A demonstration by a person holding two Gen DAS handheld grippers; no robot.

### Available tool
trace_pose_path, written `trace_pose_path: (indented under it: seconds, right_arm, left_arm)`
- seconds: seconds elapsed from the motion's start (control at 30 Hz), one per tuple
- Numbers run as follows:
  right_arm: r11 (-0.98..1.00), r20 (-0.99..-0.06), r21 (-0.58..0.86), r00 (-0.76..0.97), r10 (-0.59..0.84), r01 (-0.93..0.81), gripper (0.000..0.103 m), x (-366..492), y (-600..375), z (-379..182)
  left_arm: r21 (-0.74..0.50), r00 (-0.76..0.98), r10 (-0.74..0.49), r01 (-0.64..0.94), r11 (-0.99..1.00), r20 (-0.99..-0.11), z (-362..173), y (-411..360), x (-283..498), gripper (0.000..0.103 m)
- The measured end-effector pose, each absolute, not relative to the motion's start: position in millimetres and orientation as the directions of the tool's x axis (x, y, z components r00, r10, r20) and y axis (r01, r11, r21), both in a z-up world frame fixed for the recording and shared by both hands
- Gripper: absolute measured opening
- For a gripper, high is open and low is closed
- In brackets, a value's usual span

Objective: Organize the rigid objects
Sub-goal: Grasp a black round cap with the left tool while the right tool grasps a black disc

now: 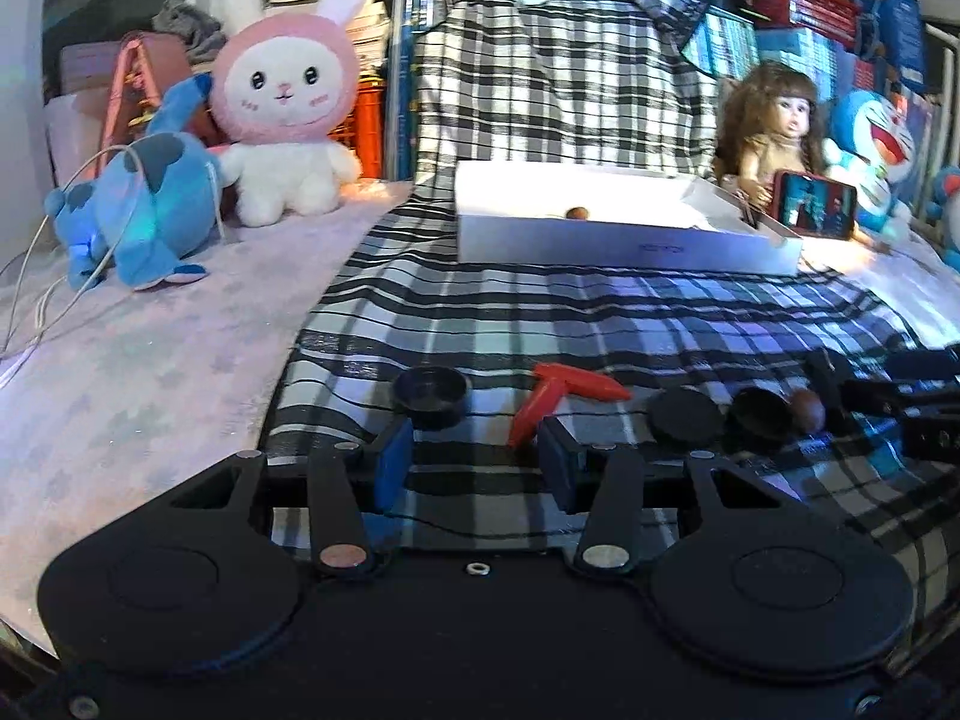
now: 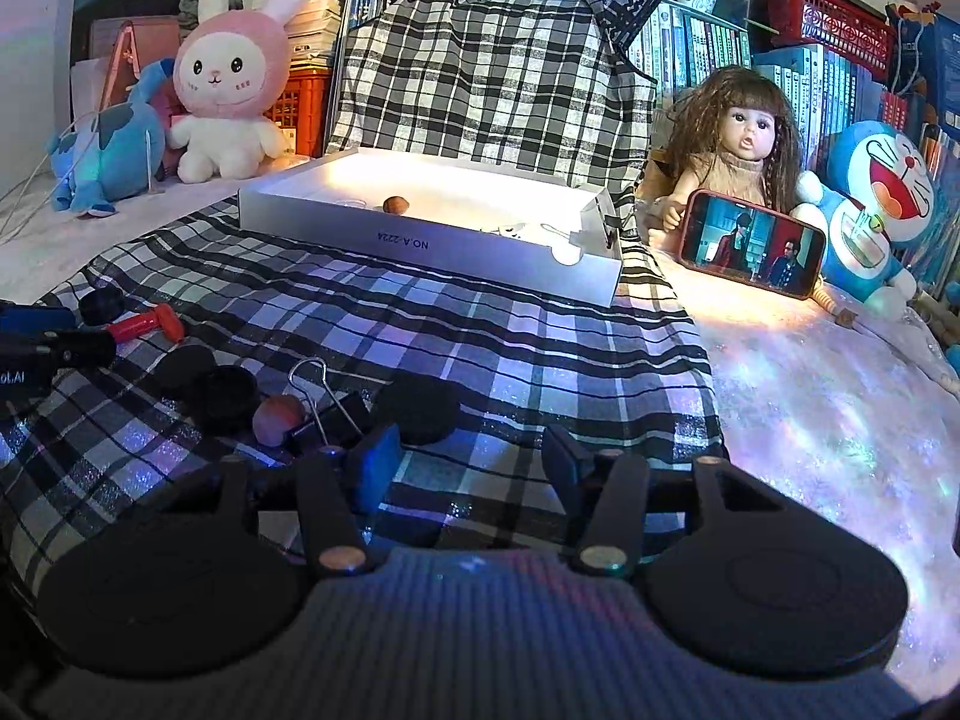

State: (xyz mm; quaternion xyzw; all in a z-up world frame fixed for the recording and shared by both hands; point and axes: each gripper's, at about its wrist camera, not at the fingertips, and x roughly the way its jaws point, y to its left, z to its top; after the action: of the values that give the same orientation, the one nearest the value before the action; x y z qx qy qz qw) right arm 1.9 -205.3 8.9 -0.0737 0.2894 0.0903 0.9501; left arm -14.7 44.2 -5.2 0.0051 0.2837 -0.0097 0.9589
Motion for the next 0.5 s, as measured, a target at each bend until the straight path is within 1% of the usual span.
trace_pose_path:
  seconds: [0.23, 0.5]
  right_arm:
    - [0.981, -0.569, -0.048, 0.812, 0.129, -0.189, 0.066, 6, -209, 10]
    - [0.983, -0.576, -0.017, 0.805, 0.14, -0.183, 0.066, 9, -209, 9]
  left_arm:
    - [0.0, 0.836, 0.054, -0.064, 0.998, -0.546, -3, 55, -7, 0.045]
    - [0.023, 0.845, 0.051, -0.046, 0.999, -0.533, -4, 48, -2, 0.046]
